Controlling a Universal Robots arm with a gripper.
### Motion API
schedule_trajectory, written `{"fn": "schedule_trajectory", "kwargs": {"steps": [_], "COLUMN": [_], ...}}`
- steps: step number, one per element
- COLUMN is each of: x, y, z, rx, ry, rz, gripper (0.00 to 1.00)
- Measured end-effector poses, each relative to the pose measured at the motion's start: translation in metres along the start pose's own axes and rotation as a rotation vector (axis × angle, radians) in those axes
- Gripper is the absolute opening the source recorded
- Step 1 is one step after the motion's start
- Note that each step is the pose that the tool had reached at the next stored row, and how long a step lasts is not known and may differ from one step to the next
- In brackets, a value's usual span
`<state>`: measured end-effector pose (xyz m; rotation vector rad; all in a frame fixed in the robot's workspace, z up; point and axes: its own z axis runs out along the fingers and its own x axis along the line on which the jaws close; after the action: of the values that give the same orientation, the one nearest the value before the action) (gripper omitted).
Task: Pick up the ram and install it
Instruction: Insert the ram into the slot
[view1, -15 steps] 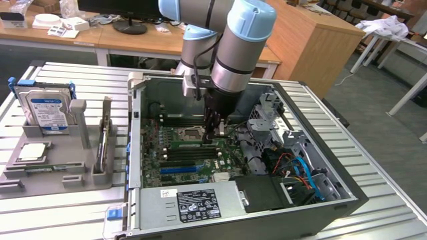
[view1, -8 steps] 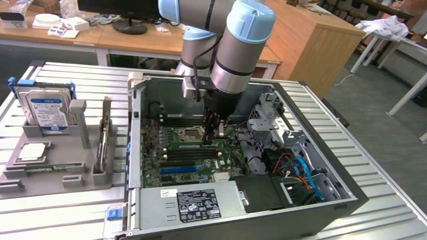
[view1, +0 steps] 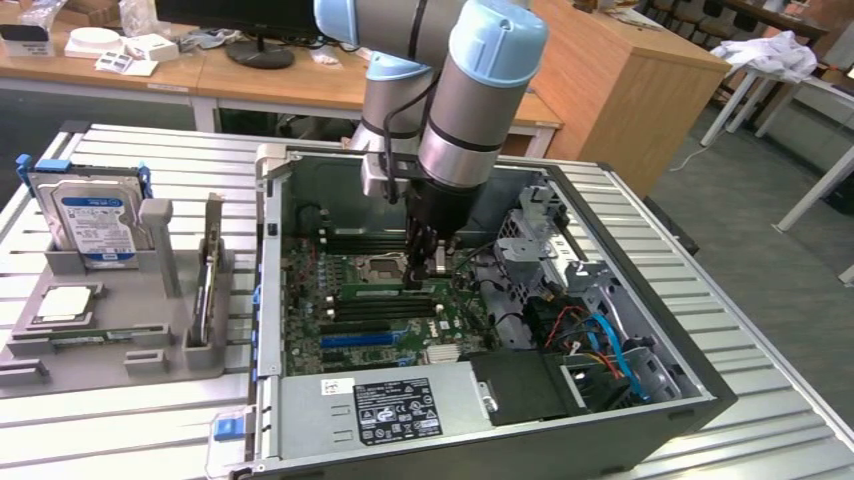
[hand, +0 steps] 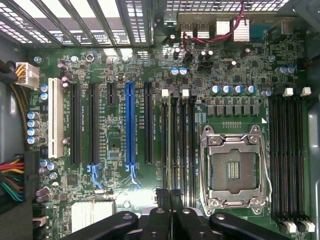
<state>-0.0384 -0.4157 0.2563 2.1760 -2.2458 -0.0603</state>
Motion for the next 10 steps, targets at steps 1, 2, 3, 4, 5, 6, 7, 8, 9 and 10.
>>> {"fn": "schedule_trajectory", "kwargs": {"steps": [1,2,3,4,5,6,7,8,9,10], "x": [0.0000,0.0000,0.0000,0.0000,0.0000,0.0001,0.0001,0.0001,0.0001,0.0001], "y": [0.0000,0.0000,0.0000,0.0000,0.0000,-0.0001,-0.0001,-0.0001,-0.0002,-0.0002], "z": [0.0000,0.0000,0.0003,0.0008,0.0014,0.0021,0.0029,0.0036,0.0043,0.0050], "rx": [0.0000,0.0001,0.0001,0.0001,0.0001,0.0000,0.0000,0.0001,0.0001,0.0001], "ry": [0.0000,0.0000,-0.0002,-0.0003,-0.0002,0.0000,-0.0001,-0.0001,-0.0001,-0.0001], "rz": [0.000,0.000,0.000,0.000,0.000,0.000,0.000,0.000,-0.001,-0.001], "gripper": [0.12,0.12,0.12,0.12,0.12,0.12,0.12,0.12,0.12,0.12]}}
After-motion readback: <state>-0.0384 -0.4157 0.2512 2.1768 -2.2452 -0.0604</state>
